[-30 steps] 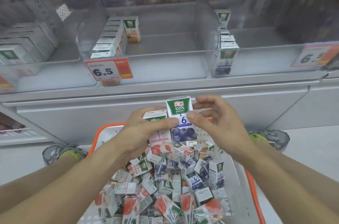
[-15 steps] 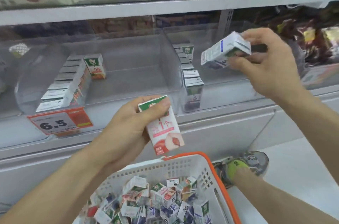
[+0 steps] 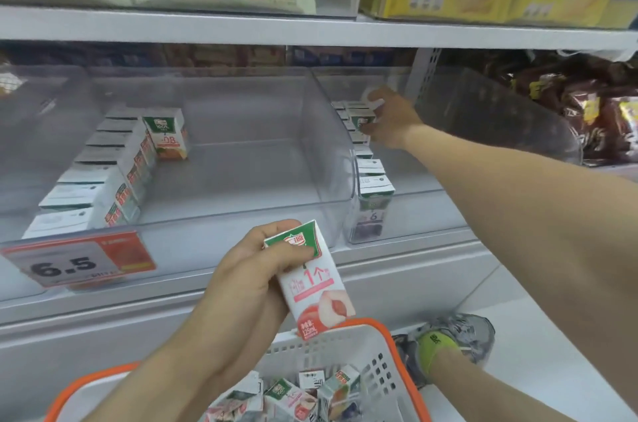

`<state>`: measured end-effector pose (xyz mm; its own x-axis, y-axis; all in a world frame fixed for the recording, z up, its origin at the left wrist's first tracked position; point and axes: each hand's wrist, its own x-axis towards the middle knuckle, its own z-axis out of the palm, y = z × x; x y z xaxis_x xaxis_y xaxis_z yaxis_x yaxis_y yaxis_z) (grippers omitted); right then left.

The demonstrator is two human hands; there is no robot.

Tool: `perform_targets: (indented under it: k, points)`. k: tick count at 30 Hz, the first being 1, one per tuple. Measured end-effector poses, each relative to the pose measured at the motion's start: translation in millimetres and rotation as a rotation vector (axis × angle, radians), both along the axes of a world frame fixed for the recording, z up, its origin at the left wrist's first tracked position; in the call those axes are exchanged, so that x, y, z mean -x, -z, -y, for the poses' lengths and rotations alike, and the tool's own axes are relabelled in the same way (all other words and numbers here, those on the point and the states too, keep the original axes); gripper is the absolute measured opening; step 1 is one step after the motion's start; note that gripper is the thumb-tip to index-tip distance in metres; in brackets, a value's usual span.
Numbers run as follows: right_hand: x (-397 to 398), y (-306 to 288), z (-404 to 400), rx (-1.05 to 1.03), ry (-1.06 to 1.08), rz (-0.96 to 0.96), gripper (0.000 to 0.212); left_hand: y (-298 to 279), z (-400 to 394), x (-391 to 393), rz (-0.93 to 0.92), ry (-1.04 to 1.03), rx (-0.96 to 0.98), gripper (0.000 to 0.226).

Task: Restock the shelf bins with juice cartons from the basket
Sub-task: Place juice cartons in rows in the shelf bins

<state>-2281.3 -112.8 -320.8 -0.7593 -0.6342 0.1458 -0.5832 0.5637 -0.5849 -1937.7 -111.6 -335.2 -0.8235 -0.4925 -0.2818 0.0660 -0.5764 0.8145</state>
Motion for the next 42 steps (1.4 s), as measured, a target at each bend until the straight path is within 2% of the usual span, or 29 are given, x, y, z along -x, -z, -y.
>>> perform_targets:
  k: [2,4,7,9,12,14,18,21,25,28,31,34,36,39,42]
  points:
    - [-1.3,-4.7,-9.4,-0.041,0.026,0.061,0.062,-0.1,0.8,-1.7,-0.023,-0.031,-0.021,0.052]
    - [-8.4,-15.0,-27.3,-0.047,0.05,0.014,0.057,-2.0,2.0,-5.3,-0.027,-0.043,-0.023,0.051]
    - [-48.1,-39.2,-63.3,0.088,0.004,-0.147,0.034,-9.1,3.2,-12.7,-0.032,-0.051,-0.009,0.048]
    - [-90.6,-57.9,-90.2,0.178,-0.079,-0.168,0.018,-13.4,3.0,-18.3,-0.023,-0.041,0.038,0.041]
    - [-160.5,-78.7,-124.2,0.204,-0.341,0.112,0.012,-18.1,4.8,-28.4,-0.016,-0.009,0.163,0.05]
    - [-195.5,-80.1,-135.1,0.137,-0.462,0.314,0.023,-22.5,5.7,-37.7,-0.015,0.029,0.242,0.058]
    - [-239.5,-68.7,-130.6,0.054,-0.45,0.553,0.043,-28.6,8.8,-57.8,-0.014,0.109,0.344,0.069]
    - [-268.1,-58.2,-115.7,0.117,-0.422,0.892,0.05,-31.3,13.6,-74.6,0.022,0.098,0.329,0.061]
    - [-294.0,-51.8,-90.4,0.122,-0.458,0.975,0.021,-31.7,27.3,-102.0,0.062,0.042,0.347,0.04]
    - [-308.0,-53.5,-71.2,0.133,-0.484,0.984,0.022,-32.1,44.9,-123.6,0.092,0.024,0.399,0.048]
    - [-315.2,-60.2,-46.7,0.264,-0.467,0.871,0.03,-35.9,66.3,-140.0,0.132,-0.126,0.611,0.043]
    - [-310.6,-71.0,-19.4,0.448,-0.42,0.781,0.028,-37.6,98.8,-151.9,0.316,-0.464,1.063,0.026]
    - [-306.3,-73.8,-4.7,0.513,-0.414,0.771,0.025,-36.5,121.8,-158.5,0.433,-0.583,1.305,0.038]
    - [-310.1,-72.4,11.4,0.537,-0.457,0.786,0.028,-29.4,147.8,-166.2,0.557,-0.528,1.426,0.059]
    - [-331.5,-70.6,33.1,0.545,-0.541,0.755,0.031,-18.0,169.1,-179.9,0.761,-0.496,1.506,0.065]
